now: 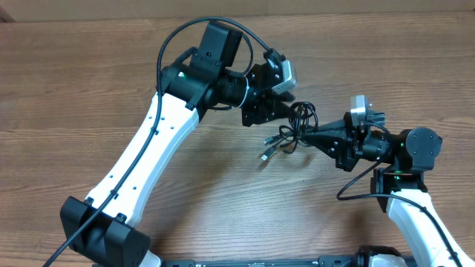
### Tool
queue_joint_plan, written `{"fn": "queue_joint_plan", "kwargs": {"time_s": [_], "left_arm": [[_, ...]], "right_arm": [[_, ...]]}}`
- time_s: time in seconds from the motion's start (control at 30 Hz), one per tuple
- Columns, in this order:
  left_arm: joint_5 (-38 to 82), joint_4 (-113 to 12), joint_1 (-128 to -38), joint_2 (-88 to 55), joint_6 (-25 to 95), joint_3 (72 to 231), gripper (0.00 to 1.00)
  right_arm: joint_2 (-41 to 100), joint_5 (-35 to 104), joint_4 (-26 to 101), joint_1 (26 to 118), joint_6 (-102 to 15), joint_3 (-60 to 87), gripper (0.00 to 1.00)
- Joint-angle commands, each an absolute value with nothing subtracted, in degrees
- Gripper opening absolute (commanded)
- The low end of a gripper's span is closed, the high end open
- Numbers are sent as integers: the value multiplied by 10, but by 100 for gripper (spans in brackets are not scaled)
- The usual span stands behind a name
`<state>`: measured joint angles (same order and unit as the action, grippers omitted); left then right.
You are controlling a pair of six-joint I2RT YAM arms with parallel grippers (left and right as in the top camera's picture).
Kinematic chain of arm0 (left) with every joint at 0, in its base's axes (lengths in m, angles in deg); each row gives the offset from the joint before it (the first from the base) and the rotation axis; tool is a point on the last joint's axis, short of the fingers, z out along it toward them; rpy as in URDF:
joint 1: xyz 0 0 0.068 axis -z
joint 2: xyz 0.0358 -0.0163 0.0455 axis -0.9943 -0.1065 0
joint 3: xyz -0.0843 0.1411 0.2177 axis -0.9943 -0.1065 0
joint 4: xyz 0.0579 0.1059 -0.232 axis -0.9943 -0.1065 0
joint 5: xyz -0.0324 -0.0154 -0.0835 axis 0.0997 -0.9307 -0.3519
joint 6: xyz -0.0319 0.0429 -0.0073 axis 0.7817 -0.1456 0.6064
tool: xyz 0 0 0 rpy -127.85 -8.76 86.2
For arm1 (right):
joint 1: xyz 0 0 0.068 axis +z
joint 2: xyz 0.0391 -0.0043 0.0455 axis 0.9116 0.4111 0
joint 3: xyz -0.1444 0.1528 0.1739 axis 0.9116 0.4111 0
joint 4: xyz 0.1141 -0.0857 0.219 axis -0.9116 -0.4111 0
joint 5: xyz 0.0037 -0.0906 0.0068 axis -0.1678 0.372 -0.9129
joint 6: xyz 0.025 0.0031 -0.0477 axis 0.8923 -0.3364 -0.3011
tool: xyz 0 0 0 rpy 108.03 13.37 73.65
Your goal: Untangle cables
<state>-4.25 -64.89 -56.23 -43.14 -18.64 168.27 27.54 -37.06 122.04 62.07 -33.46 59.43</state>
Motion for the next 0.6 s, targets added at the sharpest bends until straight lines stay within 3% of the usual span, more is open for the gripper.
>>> {"fn": "queue_joint_plan", "kwargs": {"time_s": [0.0, 0.03, 0.1, 0.17, 0.57], "left_arm": [[-56, -649, -562, -433, -190, 1698, 56], [-56, -649, -562, -433, -191, 1698, 47], [-56, -649, -562, -433, -191, 1698, 17], [-60, -649, -562, -433, -191, 1698, 4], [-81, -643, -561, -433, -199, 1698, 4]], "right_arm": [[274, -374, 1226, 622, -332, 584, 4], [274, -374, 1226, 622, -332, 584, 4], [274, -374, 1226, 622, -332, 584, 4], [274, -374, 1226, 622, -332, 584, 4], [274, -374, 1226, 622, -332, 584, 4]]}}
